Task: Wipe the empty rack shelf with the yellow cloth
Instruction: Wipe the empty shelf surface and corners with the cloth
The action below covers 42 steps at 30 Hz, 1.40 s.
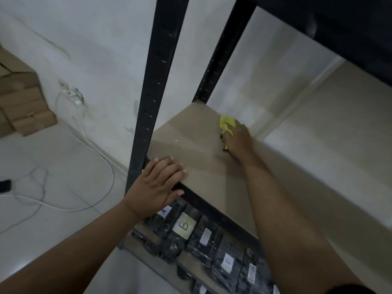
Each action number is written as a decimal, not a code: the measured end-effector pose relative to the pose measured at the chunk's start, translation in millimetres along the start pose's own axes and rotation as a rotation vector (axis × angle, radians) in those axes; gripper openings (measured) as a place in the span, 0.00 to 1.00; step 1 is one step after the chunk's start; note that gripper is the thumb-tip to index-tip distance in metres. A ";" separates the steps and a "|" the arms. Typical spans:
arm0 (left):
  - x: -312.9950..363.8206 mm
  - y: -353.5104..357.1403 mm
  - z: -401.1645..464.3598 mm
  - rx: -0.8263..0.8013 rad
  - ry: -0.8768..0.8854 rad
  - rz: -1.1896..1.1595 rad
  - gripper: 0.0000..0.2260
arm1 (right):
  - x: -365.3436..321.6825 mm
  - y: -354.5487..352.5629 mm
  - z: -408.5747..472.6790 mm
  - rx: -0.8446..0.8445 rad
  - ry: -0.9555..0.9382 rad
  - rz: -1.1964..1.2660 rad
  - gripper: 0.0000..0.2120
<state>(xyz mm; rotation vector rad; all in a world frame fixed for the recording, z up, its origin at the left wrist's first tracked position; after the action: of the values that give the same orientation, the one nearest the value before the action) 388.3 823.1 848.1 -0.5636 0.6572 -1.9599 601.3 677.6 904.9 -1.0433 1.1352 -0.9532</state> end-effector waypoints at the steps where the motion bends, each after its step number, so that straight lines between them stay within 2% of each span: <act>1: 0.2 -0.4 -0.6 0.009 -0.001 0.000 0.19 | -15.6 1.3 -8.5 -0.020 -0.099 0.020 0.27; 3: 0.8 -0.8 -1.5 0.016 -0.006 -0.007 0.19 | -36.2 4.9 -45.2 -0.096 -0.301 0.008 0.22; 5: 1.3 -0.8 -0.7 0.011 -0.007 -0.017 0.19 | -39.5 0.1 -87.7 -0.102 -0.487 -0.001 0.20; 7: 1.4 -0.6 -0.4 0.006 -0.003 -0.013 0.19 | -23.1 -6.6 -107.0 -0.086 -0.590 0.029 0.20; 12: 1.5 -1.0 0.6 -0.006 -0.024 -0.005 0.19 | 35.0 -4.5 -23.3 -0.012 -0.254 -0.123 0.25; 15: 0.3 -1.2 0.5 -0.012 -0.028 0.000 0.20 | 23.9 1.6 27.8 0.013 -0.107 -0.206 0.23; 19: -0.2 -0.1 -0.4 0.000 -0.017 0.023 0.20 | -31.6 10.6 15.2 0.013 -0.253 -0.147 0.20; 22: 1.0 -0.7 -1.4 0.018 -0.012 0.015 0.20 | -58.0 10.7 -49.8 -0.033 -0.508 -0.072 0.21; 25: 2.4 -1.8 -0.3 0.012 -0.010 0.002 0.20 | -56.1 7.6 -92.2 -0.140 -0.729 0.055 0.19; 28: 2.4 -3.3 0.3 0.001 -0.026 0.006 0.20 | -30.9 3.9 -60.0 -0.104 -0.671 -0.046 0.21; 31: 2.6 -3.8 -0.8 0.016 -0.038 0.011 0.19 | -16.2 3.4 -0.5 0.006 -0.429 -0.136 0.21; 35: 1.1 -2.9 -0.1 0.025 -0.022 0.013 0.19 | -42.9 15.6 38.0 0.033 -0.252 -0.162 0.21; 37: 0.1 -2.6 0.2 0.033 -0.012 -0.003 0.19 | -72.8 16.1 26.9 0.034 -0.309 -0.107 0.19; 39: 0.6 -3.6 -0.3 0.054 0.000 -0.018 0.19 | -97.1 15.1 -5.3 0.010 -0.442 -0.027 0.18; 42: 2.5 -5.5 -0.7 0.075 0.016 -0.047 0.19 | -98.8 9.5 -59.4 -0.062 -0.621 0.010 0.17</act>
<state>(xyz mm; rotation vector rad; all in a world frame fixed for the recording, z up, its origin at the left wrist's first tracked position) 383.2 823.3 851.4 -0.5221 0.5822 -2.0254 526.6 765.6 912.7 -1.2663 0.6518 -0.5241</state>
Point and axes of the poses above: each hand's wrist, its own z-axis towards the middle knuckle, its own y-axis out of the palm, x = y × z, the point moved 8 cm from there along z, towards the middle knuckle, and after that the axes turned 12 degrees about -z, right-handed, at the moved point
